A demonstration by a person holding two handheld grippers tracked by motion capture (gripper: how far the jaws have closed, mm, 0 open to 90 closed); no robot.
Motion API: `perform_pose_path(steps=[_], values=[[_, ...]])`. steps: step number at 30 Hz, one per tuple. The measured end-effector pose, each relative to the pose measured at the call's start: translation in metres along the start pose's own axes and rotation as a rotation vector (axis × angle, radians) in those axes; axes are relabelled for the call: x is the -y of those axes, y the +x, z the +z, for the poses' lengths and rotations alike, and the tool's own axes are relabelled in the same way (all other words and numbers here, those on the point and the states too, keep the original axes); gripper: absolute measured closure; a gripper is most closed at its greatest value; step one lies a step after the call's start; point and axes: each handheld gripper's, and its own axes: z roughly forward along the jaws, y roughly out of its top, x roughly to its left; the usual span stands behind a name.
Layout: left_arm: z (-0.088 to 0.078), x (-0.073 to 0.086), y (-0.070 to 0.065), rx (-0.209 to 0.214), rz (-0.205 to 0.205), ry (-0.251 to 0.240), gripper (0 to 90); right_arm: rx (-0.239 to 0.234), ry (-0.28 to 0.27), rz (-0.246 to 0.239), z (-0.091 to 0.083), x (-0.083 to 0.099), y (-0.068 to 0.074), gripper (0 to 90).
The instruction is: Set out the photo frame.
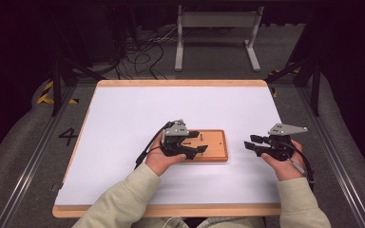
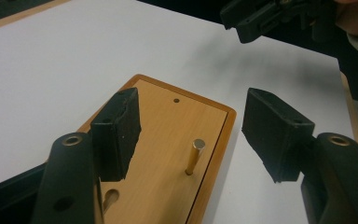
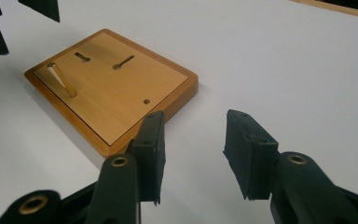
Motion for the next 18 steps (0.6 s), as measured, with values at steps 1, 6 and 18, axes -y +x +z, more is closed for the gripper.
perform_pose_path(steps=[1,6,18], values=[[0.002,0.001,0.0,0.004,0.008,0.007,37.6,0.001,0.002,0.003,-0.001,0.0,0.0,58.4],[0.013,0.005,0.002,0.033,0.002,0.045,39.5,0.004,-0.001,0.009,-0.004,0.003,0.0,58.0],[0.031,0.018,0.007,0.039,0.008,0.137,62.8,0.008,0.01,0.017,-0.006,0.008,0.0,57.5]])
